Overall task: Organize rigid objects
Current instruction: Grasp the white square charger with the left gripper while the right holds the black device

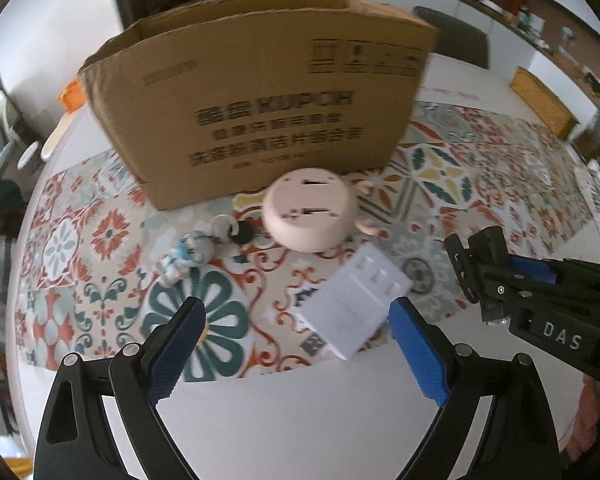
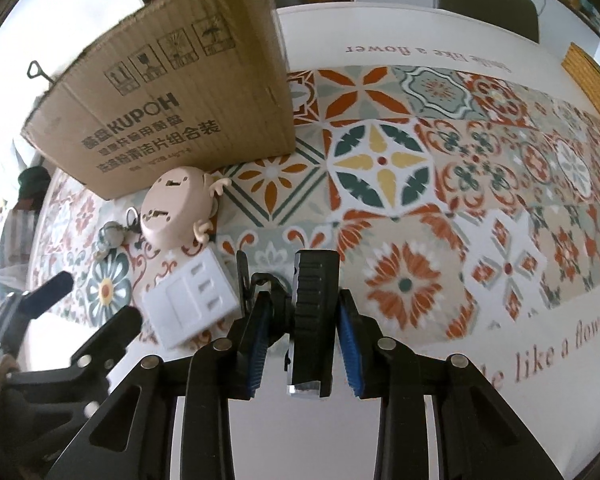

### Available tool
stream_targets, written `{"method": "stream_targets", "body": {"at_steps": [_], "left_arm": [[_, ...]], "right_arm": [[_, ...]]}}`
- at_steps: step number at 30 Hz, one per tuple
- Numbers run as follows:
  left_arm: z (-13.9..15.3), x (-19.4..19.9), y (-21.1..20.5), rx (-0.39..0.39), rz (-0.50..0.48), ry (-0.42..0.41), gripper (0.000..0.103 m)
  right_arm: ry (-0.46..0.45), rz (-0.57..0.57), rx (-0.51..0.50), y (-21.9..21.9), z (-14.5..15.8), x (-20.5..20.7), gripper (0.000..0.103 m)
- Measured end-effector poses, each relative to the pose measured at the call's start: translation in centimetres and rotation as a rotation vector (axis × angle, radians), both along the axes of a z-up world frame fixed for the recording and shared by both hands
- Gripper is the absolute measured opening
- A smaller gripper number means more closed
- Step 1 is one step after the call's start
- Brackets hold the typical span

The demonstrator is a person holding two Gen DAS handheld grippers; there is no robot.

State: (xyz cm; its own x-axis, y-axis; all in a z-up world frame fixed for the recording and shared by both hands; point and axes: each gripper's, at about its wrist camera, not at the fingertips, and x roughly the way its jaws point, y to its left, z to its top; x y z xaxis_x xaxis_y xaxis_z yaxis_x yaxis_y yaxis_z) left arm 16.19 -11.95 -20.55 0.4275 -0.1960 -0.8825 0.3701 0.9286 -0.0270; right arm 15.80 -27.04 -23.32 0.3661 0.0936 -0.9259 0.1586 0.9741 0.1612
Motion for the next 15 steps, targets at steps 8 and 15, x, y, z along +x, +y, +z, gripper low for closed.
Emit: {"method": "stream_targets", "body": {"at_steps": [8,15], "left_arm": [[-1.0,-1.6,-2.4,0.045,-0.163,-0.068,0.094],[-2.2,-1.7,-3.4,0.066,-0.290,-0.105,0.083]], "right_arm": [[-0.003,-0.023,0.018,-1.4,1.4,-3.0,0.033],[0.017,-0.061,0.037,-1.2,0.6,-4.1,0.033]]}}
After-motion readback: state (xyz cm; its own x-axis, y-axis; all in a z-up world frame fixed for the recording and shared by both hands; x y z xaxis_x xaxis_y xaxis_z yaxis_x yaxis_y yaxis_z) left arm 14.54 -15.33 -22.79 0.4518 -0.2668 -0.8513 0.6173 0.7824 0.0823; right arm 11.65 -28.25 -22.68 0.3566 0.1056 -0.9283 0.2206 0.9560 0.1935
